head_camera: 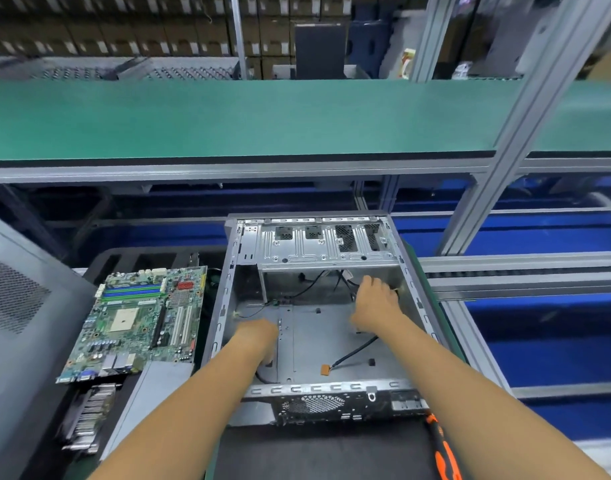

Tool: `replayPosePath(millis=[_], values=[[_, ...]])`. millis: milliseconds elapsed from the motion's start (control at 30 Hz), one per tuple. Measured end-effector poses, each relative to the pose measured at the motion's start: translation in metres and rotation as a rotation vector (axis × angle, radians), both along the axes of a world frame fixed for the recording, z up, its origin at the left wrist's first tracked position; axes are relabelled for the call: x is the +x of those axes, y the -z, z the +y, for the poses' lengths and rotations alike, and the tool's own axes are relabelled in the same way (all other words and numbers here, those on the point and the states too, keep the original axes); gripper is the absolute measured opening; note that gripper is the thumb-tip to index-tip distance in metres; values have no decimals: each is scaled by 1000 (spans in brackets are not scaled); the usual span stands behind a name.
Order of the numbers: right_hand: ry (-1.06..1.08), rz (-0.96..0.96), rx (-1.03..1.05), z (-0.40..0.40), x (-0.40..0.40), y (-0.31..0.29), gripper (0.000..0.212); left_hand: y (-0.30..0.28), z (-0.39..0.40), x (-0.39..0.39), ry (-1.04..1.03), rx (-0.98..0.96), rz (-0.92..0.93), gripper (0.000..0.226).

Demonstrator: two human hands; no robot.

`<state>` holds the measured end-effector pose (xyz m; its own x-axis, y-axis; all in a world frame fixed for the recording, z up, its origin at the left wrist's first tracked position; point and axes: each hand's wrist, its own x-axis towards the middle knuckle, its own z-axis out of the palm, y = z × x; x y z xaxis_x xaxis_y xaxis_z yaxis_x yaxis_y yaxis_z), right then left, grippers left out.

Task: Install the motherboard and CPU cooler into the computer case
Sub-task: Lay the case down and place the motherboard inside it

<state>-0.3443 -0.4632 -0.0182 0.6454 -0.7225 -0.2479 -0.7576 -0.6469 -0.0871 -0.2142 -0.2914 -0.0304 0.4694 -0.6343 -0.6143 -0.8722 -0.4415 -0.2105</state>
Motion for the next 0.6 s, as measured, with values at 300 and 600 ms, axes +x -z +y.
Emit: replayPosePath(millis=[300, 600], values=[[-23, 393, -265, -5, 16, 5, 55, 3, 0, 2, -25, -62, 53, 40], [15, 350, -160, -15, 23, 5, 50, 6, -2, 4, -27, -74, 78, 40]])
